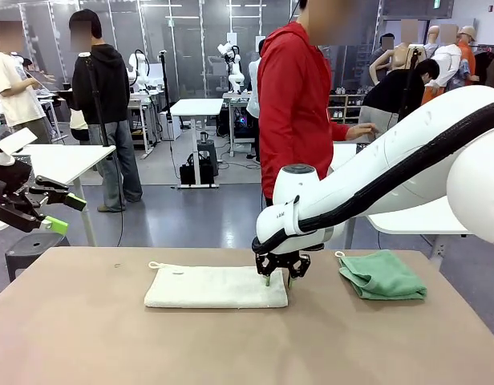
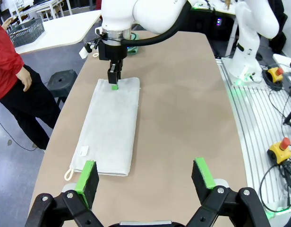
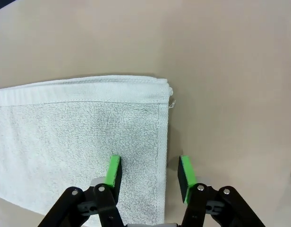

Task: Fold the towels and place them in the basket.
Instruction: When a person lays out a Towel with hook on the table, fold it in half twice.

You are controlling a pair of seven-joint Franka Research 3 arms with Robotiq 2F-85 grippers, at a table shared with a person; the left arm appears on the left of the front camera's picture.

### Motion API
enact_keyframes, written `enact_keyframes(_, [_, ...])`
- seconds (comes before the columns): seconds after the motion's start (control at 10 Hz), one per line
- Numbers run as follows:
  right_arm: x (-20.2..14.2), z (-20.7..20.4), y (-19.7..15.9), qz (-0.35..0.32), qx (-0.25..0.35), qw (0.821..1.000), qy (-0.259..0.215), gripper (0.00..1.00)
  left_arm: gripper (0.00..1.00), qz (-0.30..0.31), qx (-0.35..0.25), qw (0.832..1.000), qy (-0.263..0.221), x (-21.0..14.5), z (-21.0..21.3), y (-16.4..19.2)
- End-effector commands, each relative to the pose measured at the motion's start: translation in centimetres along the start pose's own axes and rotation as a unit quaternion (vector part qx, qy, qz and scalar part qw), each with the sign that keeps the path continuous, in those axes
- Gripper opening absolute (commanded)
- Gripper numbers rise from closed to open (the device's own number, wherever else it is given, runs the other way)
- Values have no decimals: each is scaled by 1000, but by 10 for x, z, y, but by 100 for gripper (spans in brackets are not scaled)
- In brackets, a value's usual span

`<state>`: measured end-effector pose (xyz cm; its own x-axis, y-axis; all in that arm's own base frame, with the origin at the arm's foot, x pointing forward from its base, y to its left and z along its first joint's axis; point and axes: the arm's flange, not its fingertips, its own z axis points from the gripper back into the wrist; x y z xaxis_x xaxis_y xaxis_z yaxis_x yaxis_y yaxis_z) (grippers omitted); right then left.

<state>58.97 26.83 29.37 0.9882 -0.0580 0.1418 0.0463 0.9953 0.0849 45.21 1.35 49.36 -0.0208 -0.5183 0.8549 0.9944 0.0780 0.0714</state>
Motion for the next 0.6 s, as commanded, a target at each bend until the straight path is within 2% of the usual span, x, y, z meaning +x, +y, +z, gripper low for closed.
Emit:
enact_keyframes(0.0, [5, -2, 7, -23, -14, 1000, -1, 61, 100, -1, 0, 1000, -1, 1, 1, 0])
enact_keyframes(0.1, [6, -2, 8, -20, -12, 1000, 2, 61, 100, -1, 0, 1000, -1, 1, 1, 0])
enact_keyframes(0.2, [7, -2, 8, -19, -15, 1000, 1, 41, 100, -1, 0, 1000, -1, 1, 1, 0])
enact_keyframes(0.3, [7, -1, 8, -19, -16, 1000, 4, 41, 100, -1, 0, 1000, -1, 1, 1, 0])
enact_keyframes(0.4, [8, -1, 8, -20, -20, 1000, 5, 21, 100, -1, 0, 1000, -1, 1, 1, 0])
enact_keyframes(0.5, [8, -1, 8, -23, -30, 999, 5, 36, 100, -1, 0, 1000, -1, 1, 1, 0])
